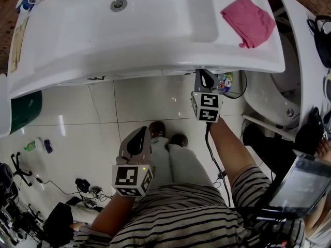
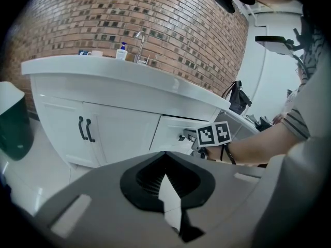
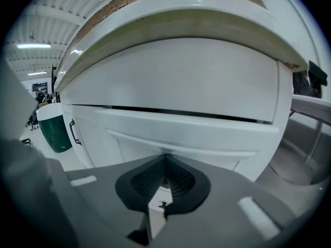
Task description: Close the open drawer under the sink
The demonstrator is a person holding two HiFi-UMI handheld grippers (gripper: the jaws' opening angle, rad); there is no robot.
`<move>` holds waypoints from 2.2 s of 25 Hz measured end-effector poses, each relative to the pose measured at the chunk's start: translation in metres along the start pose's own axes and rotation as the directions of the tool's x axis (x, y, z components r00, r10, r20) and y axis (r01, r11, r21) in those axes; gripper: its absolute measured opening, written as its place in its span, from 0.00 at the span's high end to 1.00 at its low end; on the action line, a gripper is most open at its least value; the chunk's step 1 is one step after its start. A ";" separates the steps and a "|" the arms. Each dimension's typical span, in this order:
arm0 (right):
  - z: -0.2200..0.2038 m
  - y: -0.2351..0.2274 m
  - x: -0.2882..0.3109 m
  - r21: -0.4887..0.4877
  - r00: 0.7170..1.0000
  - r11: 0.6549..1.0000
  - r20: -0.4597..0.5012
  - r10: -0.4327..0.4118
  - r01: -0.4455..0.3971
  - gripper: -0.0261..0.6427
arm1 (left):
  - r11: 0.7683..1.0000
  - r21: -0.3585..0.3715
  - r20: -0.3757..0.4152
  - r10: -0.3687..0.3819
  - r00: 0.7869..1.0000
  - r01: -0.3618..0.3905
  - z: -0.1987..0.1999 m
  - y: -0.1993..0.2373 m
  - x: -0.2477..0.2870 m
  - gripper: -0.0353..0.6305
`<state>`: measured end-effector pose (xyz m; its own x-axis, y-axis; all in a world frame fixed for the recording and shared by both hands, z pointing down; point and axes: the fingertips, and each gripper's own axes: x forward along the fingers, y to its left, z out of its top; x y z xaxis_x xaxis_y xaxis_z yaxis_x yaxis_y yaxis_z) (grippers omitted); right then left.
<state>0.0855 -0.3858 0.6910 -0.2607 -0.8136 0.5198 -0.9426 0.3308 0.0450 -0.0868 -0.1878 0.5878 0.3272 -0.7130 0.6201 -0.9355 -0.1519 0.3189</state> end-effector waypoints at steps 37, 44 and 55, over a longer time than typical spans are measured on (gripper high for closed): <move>0.113 0.039 -0.267 0.007 0.985 0.986 0.043 0.165 -0.166 0.96 | 0.988 -0.023 0.190 0.154 0.970 -0.152 0.091 -0.039 -0.197 0.92; 0.127 0.064 -0.376 -0.026 0.968 0.977 0.133 0.214 -0.212 0.96 | 0.987 -0.020 0.264 0.159 0.951 -0.159 0.092 -0.038 -0.247 0.92; 0.128 0.132 -0.536 0.090 0.978 0.988 0.179 0.105 -0.123 0.96 | 0.991 0.107 0.294 0.043 0.955 -0.077 0.039 -0.026 -0.380 0.92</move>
<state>0.0743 0.0325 0.3091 -0.3916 -0.8465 0.3607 -0.9184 0.3839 -0.0962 -0.1920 0.0603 0.3164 0.2333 -0.8884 0.3953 -0.9669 -0.1690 0.1910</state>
